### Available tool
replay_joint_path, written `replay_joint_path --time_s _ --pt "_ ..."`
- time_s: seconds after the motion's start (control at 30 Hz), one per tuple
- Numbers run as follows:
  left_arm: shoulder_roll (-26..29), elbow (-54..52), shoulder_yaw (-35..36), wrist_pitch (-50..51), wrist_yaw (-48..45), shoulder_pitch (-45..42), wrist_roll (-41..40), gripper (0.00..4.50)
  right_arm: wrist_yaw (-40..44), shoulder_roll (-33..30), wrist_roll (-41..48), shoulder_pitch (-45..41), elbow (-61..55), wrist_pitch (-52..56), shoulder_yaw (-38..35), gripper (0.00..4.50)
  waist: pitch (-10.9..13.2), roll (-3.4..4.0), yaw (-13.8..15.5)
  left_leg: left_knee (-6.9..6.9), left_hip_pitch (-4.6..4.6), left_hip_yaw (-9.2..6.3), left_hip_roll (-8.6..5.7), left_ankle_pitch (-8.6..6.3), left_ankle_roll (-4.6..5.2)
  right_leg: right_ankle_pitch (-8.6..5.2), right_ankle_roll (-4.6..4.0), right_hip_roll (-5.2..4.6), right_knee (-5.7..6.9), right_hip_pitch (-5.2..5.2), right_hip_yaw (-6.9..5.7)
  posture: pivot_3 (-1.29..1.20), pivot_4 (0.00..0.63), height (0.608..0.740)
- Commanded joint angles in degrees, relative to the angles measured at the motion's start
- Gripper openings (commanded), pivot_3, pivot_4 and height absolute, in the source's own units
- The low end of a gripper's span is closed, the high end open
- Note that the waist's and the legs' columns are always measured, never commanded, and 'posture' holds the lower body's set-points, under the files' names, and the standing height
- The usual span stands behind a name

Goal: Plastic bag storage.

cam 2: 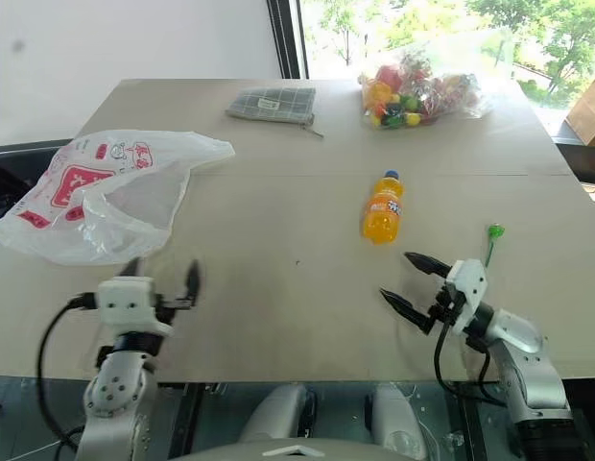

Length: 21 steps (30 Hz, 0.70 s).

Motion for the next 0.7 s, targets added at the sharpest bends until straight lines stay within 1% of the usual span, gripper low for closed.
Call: replay_joint_path --time_s 0.03,0.13,0.23,0.37,0.53,0.67,0.7 --pt "-1.97 -2.31 3.09 2.05 4.34 -0.75 -0.01 4.47 -1.06 0.19 2.52 -1.52 -5.59 4.04 1.12 4.5 -0.01 -0.04 0.22 0.01 -0.01 0.0 -0.02 0.0 0.0 0.0 0.0 -0.01 -0.01 0.0 -0.01 0.0 0.15 0.74" --pt "-2.84 -1.85 3.77 3.64 6.1 -2.72 0.21 4.47 -1.89 0.82 3.15 -2.53 -7.23 6.11 2.07 4.5 -0.01 -0.11 0.38 0.03 -0.02 -0.05 -0.03 0.0 0.0 0.0 0.01 -0.01 0.0 0.0 -0.07 0.0 0.15 0.74" --pt "-1.24 2.92 1.65 5.06 3.89 -7.36 -0.3 4.47 -2.19 1.37 3.03 -4.12 -7.52 7.32 2.96 4.5 -0.01 -0.12 0.38 0.04 -0.01 -0.06 -0.04 0.0 0.0 0.0 0.01 -0.01 0.02 0.0 -0.09 0.0 0.15 0.74" --pt "0.36 8.16 1.75 5.2 2.4 -13.2 -2.02 4.47 -1.46 0.97 3.08 -4.76 -7.19 7.92 3.0 4.5 -0.05 -0.2 0.37 0.08 -0.01 -0.1 -0.08 0.02 -0.04 0.01 0.01 0.0 0.08 0.0 -0.14 0.0 0.15 0.74" --pt "2.05 12.17 1.66 5.91 0.79 -17.35 -3.09 4.47 -1.17 0.91 3.61 -5.49 -8.48 8.63 3.06 4.5 -0.06 -0.23 -0.04 0.07 -0.08 -0.08 -0.09 0.11 -0.19 0.01 0.01 -0.01 0.0 -0.04 -0.11 0.0 0.15 0.74" --pt "2.33 14.3 1.92 6.06 -0.6 -19.53 -5.56 4.47 -0.83 0.98 2.68 -5.21 -9.06 7.79 3.55 4.5 -0.07 -0.24 0.0 0.07 -0.07 -0.1 -0.08 0.09 -0.15 0.01 0.01 -0.01 0.04 -0.04 -0.13 0.0 0.15 0.74" --pt "2.48 14.44 1.97 5.86 -0.86 -19.87 -5.92 3.94 -0.91 1.07 2.58 -5.17 -9.11 7.74 3.53 4.5 -0.07 -0.24 0.0 0.08 -0.06 -0.1 -0.08 0.09 -0.15 0.01 0.01 -0.01 0.04 -0.04 -0.13 0.0 0.15 0.74"
